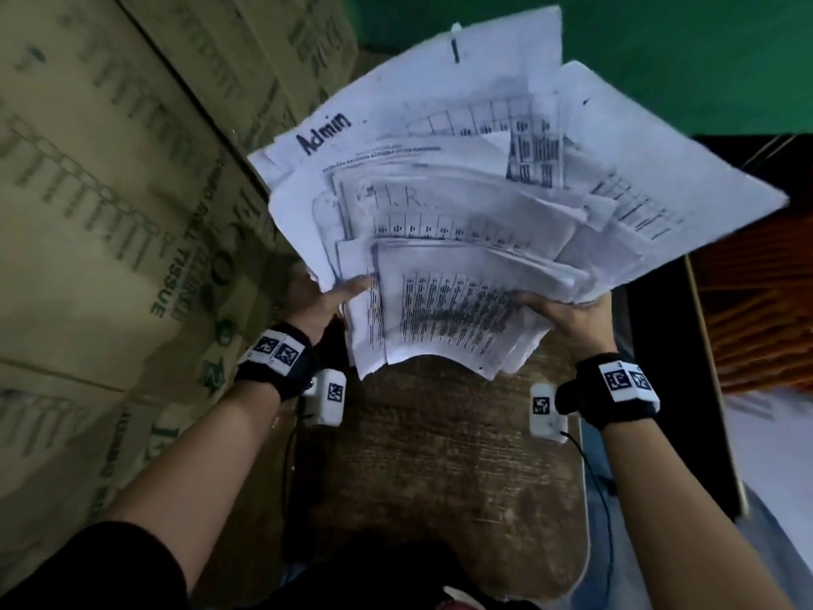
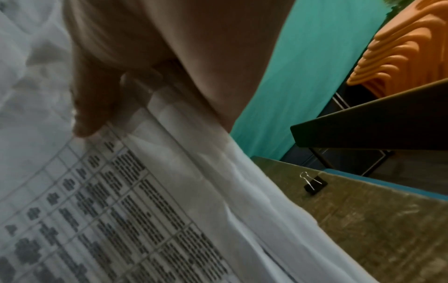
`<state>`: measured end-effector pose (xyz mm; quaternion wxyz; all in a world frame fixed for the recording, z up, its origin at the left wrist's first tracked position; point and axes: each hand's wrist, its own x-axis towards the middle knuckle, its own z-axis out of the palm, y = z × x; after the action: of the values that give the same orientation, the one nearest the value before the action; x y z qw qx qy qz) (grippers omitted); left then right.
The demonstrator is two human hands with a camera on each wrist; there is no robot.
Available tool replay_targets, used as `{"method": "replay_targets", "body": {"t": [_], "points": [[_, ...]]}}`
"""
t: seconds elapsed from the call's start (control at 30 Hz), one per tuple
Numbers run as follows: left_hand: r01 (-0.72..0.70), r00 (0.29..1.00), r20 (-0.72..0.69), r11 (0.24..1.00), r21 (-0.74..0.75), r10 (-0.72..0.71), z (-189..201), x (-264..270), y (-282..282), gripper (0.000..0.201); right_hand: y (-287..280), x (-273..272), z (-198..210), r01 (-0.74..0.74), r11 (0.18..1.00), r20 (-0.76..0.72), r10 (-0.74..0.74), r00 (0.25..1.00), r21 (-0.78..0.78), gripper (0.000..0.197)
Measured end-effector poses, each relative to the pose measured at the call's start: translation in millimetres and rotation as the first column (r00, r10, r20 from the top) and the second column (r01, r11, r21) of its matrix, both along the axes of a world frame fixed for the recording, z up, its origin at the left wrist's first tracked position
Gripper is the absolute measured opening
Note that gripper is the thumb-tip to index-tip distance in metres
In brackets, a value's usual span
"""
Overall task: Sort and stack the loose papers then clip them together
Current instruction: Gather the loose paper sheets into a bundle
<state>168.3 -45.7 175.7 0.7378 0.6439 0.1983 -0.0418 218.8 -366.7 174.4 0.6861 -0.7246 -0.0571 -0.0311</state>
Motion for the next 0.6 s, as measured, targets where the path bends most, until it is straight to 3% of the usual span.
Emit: {"method": "replay_targets", "body": {"t": [0.07,0.1,0.13,0.2,0.27,0.3,0.33,0.4,0.47,0.53,0.6], "points": [[0.076,0.997,0.003,0.994,0.079,-0.077,-1.3,-4.1,-4.8,0.070,-0.3,0.7,-4.5,0.016,0.999,-0.016,-0.017,1.000,-0.035,0.045],[0.044,0.998,0.032,0.985,0.167,-0.050,-2.3,-5.1,-11.3,0.069,4.0,0.4,-7.8,0.034,0.997,-0.020,-0.036,0.999,-0.071,0.043],[-0.038,0.996,0.082,0.965,0.259,0.017,-7.2,-3.4,-17.0,0.058,10.6,-0.5,-8.4,0.058,0.993,-0.015,-0.060,0.998,-0.100,0.039],[-0.229,0.970,0.142,0.935,0.269,0.197,-6.0,-0.9,-31.9,0.033,23.5,-1.3,-4.8,0.099,0.989,0.004,-0.100,0.995,-0.109,0.032],[-0.366,0.926,0.189,0.900,0.238,0.327,0.5,0.1,-33.9,0.036,28.5,-1.7,5.8,0.129,0.990,0.012,-0.129,0.992,-0.061,0.029],[-0.370,0.920,0.232,0.898,0.237,0.318,0.6,-0.7,-29.7,0.037,25.8,-1.8,11.6,0.135,0.989,0.035,-0.134,0.990,-0.056,0.028],[-0.339,0.926,0.253,0.911,0.235,0.279,-1.4,-0.6,-21.7,0.032,20.4,-1.8,16.0,0.134,0.988,0.060,-0.130,0.990,-0.077,0.028],[-0.027,0.998,0.067,0.988,0.150,0.017,-3.7,-2.6,-4.1,0.026,6.8,-3.6,16.8,0.109,0.985,0.073,-0.100,0.992,-0.133,0.030],[0.312,0.944,-0.134,0.947,0.073,-0.300,-15.1,-5.8,11.6,0.067,-3.6,-7.3,9.7,0.049,0.987,0.021,-0.046,0.999,-0.151,0.042],[0.362,0.932,-0.062,0.927,0.102,-0.357,-24.5,-7.4,19.8,0.091,-7.5,-10.3,1.4,-0.017,0.978,-0.018,0.014,1.000,-0.206,0.050],[0.352,0.935,0.007,0.927,0.132,-0.356,-31.3,-8.7,21.4,0.095,-6.1,-11.6,-2.3,-0.029,0.978,-0.045,0.020,0.999,-0.206,0.049]]}}
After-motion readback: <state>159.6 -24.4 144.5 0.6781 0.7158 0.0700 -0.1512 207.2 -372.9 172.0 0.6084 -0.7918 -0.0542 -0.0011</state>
